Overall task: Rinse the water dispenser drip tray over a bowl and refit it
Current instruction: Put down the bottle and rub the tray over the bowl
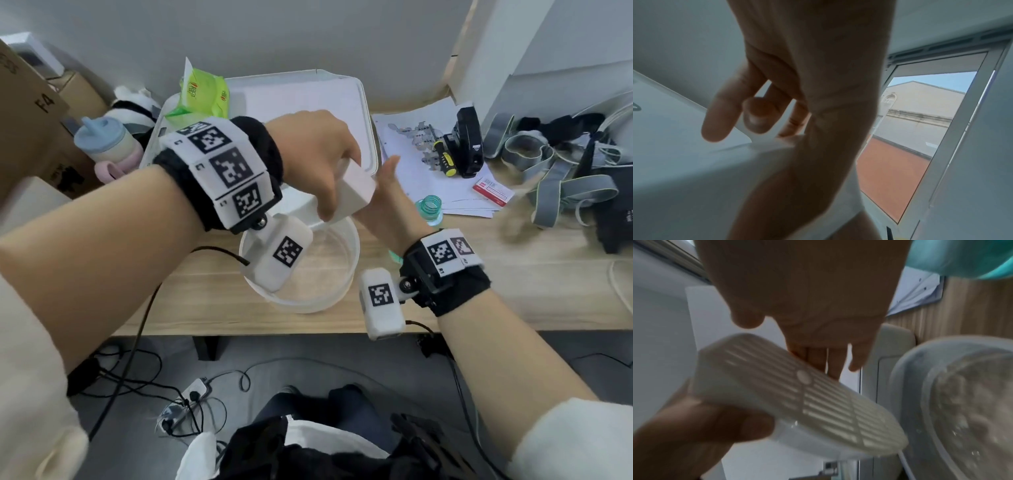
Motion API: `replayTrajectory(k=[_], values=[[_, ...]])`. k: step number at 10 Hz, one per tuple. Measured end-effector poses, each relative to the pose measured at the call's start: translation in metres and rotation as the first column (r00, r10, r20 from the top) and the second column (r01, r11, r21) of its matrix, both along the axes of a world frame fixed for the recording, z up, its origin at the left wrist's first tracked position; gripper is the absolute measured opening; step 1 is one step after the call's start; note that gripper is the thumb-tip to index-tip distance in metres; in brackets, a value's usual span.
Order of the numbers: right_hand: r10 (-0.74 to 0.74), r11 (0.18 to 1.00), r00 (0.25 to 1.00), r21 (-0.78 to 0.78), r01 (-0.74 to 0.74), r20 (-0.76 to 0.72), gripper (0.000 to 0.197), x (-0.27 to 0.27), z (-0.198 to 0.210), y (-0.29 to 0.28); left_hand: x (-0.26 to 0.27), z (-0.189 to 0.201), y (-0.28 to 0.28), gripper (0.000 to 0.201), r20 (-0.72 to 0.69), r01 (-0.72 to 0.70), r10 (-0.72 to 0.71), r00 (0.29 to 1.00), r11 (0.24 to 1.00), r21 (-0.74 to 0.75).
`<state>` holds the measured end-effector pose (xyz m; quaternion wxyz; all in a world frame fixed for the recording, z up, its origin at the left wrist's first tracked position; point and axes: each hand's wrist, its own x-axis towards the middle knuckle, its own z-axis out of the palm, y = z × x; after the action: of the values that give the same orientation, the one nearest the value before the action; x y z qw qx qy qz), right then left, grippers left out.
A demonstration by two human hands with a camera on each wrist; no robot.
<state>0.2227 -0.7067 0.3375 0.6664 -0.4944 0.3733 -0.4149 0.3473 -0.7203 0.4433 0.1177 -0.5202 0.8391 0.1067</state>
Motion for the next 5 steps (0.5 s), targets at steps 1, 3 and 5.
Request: replayTrajectory(k=[1,3,5], values=[[-0.050,0.999,0.996,-0.015,0.049,-0.073,0.093,0.005,-0.006,-0.002,0.005,0.003,0.003,0.048,-0.063,-0.020,0.021,0.998,1.000,0.010],[0.043,0.984,0.994,0.166,-0.060,0.099,0.081,0.004,-0.013,-0.007,0.011,0.003,0.005,0.056,-0.070,-0.027,0.026,0.997,1.000,-0.013],[-0.072,0.899,0.904,0.419,-0.123,0.420,0.050,-0.011,-0.030,-0.002,0.013,0.002,0.008,0.059,-0.082,0.023,-0.025,0.996,1.000,-0.021]])
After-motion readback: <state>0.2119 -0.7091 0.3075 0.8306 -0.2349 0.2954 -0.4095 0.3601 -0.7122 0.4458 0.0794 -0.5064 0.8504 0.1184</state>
